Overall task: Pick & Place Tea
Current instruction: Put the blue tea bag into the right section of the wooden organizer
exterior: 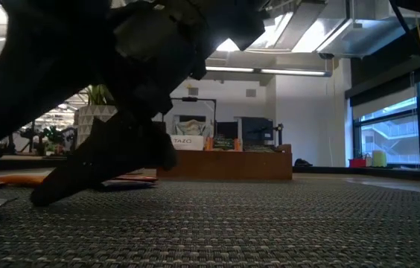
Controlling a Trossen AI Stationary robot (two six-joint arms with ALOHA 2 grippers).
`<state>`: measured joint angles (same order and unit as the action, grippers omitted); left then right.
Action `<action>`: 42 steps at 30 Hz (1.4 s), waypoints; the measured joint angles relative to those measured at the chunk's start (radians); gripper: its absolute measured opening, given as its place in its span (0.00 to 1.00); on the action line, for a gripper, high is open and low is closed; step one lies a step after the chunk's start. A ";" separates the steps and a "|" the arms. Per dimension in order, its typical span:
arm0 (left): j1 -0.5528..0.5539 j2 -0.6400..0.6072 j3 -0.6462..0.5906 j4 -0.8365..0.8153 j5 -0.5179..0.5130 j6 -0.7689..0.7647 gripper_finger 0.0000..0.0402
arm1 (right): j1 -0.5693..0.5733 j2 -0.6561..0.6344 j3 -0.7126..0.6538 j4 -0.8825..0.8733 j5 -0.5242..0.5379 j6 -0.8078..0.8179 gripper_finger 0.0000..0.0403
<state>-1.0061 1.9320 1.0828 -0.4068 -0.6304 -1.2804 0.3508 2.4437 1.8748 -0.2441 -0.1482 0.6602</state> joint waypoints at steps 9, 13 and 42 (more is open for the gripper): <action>0.003 0.000 0.000 -0.007 -0.009 -0.056 0.31 | -0.003 0.014 0.002 0.033 -0.114 0.069 0.68; 0.012 0.000 0.000 -0.008 -0.016 -0.069 0.31 | 0.000 0.015 0.001 0.036 -0.130 0.069 0.64; 0.006 -0.011 0.000 -0.008 -0.037 -0.149 0.31 | -0.024 0.011 -0.001 -0.017 -0.090 -0.095 0.02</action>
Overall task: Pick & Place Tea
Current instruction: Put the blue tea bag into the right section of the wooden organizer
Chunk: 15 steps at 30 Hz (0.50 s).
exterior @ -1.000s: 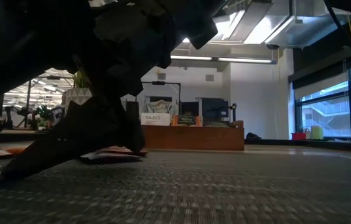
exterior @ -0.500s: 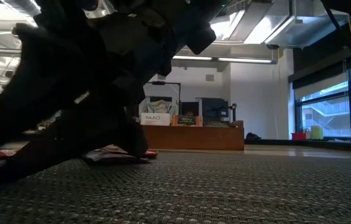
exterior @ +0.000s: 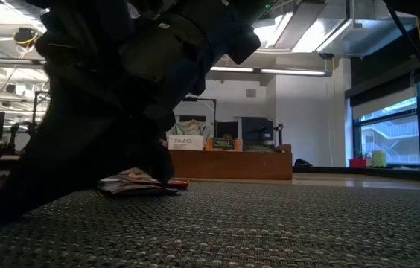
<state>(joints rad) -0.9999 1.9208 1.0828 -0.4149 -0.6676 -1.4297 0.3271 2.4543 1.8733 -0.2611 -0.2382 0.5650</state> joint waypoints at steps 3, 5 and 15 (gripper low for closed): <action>-0.015 -0.020 0.000 -0.001 -0.044 0.001 0.31 | -0.001 -0.035 -0.003 -0.024 0.010 -0.053 0.01; -0.027 -0.037 0.000 -0.001 -0.099 0.006 0.31 | -0.002 -0.078 -0.002 -0.057 0.024 -0.097 0.01; -0.066 -0.095 0.000 0.004 -0.306 0.029 0.31 | 0.011 -0.353 0.001 -0.663 0.379 -0.282 0.00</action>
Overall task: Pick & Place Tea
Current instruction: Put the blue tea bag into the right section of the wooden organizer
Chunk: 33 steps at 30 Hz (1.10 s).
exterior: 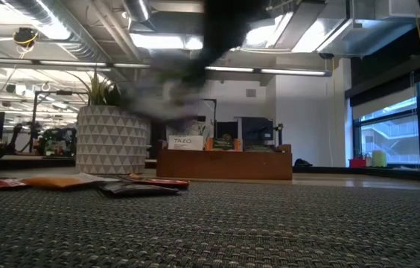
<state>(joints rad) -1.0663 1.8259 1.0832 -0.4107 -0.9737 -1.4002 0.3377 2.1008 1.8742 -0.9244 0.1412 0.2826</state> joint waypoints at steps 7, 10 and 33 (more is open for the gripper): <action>0.023 0.000 0.000 0.033 0.000 0.000 0.31 | -0.016 -0.169 0.001 -0.474 0.351 0.067 0.00; 0.042 0.000 0.000 0.033 0.013 0.002 0.31 | -0.052 -0.215 0.001 -0.554 0.442 0.052 0.00; 0.108 0.000 0.000 0.041 0.110 0.095 0.31 | -0.465 -0.341 -0.441 -0.077 0.165 -0.432 0.00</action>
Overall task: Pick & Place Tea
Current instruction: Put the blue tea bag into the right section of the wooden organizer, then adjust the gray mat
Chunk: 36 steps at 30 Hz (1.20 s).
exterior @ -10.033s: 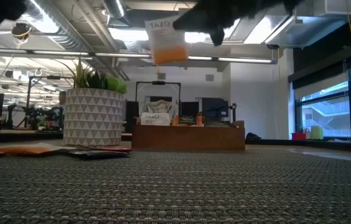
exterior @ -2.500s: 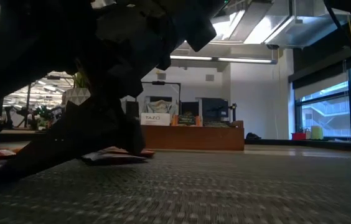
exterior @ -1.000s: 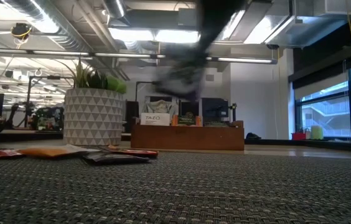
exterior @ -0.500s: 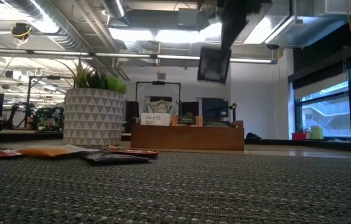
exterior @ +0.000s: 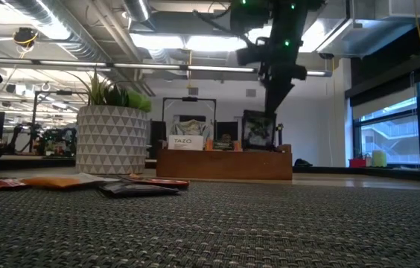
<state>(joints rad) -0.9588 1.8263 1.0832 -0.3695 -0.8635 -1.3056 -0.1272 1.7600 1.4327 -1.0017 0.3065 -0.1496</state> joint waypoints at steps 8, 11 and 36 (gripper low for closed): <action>0.006 0.000 0.000 0.000 -0.001 0.000 0.31 | -0.042 0.000 -0.094 0.042 -0.072 -0.019 0.00; 0.012 0.000 0.000 0.000 -0.001 0.002 0.31 | -0.044 0.000 -0.109 0.042 -0.072 -0.034 0.01; 0.038 0.000 0.000 -0.001 0.021 0.003 0.31 | -0.046 -0.002 -0.108 0.101 -0.036 -0.058 0.24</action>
<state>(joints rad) -0.9207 1.8267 1.0832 -0.3706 -0.8429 -1.3030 -0.1734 1.7584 1.3252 -0.9002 0.2707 -0.2078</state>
